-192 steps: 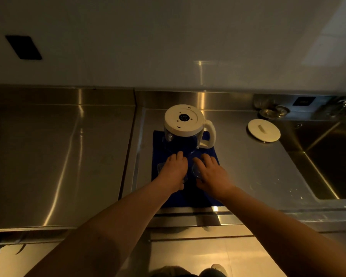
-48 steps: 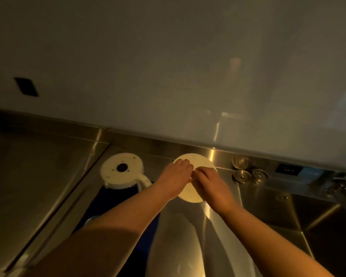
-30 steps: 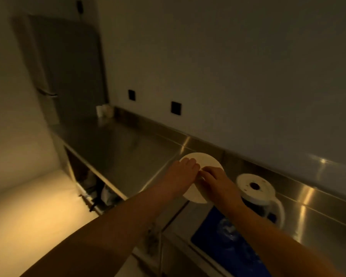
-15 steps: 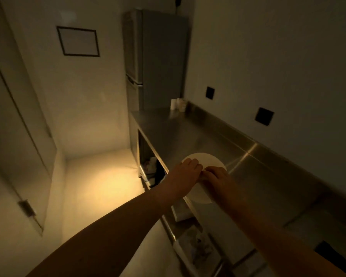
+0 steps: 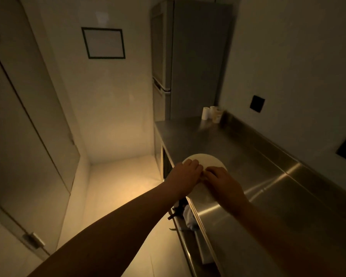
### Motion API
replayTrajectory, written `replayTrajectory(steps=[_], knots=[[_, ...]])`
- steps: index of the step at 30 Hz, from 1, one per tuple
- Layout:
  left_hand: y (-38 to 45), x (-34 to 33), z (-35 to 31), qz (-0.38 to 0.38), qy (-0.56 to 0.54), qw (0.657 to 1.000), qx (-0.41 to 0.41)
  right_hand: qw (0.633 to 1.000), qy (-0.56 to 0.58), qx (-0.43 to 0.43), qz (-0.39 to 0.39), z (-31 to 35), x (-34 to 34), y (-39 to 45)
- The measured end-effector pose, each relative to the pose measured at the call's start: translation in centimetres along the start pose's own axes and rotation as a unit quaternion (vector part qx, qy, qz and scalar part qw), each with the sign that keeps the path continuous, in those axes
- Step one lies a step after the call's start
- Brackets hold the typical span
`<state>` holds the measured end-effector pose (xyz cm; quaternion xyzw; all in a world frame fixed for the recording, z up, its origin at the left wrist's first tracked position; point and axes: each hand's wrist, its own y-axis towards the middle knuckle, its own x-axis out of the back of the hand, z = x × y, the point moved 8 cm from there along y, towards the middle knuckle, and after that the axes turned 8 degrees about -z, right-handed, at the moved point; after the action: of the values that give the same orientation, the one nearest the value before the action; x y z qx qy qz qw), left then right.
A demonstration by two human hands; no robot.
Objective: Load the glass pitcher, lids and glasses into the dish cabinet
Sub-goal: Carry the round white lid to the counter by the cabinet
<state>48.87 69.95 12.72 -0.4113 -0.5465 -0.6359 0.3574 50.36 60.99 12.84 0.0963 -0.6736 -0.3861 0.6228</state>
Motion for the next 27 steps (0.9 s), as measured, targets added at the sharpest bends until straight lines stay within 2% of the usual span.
replayTrajectory(steps=[6,10,21,27], knots=[[2.3,-3.1,9.2,0.024,0.007,0.998,0.050,0.998,0.021,0.031,0.045,-1.4,-7.7,7.2],[4.0,-5.2,15.5,0.045,0.018,0.997,0.063,0.997,0.041,0.036,0.047,-1.8,-12.3,12.0],[12.2,-13.5,32.0,0.076,0.007,0.997,-0.006,0.996,0.030,-0.061,0.059,-6.8,-26.4,24.2],[17.3,-17.6,37.5,0.091,-0.032,0.995,-0.038,0.990,0.018,-0.128,0.057,-11.2,-32.0,28.4]])
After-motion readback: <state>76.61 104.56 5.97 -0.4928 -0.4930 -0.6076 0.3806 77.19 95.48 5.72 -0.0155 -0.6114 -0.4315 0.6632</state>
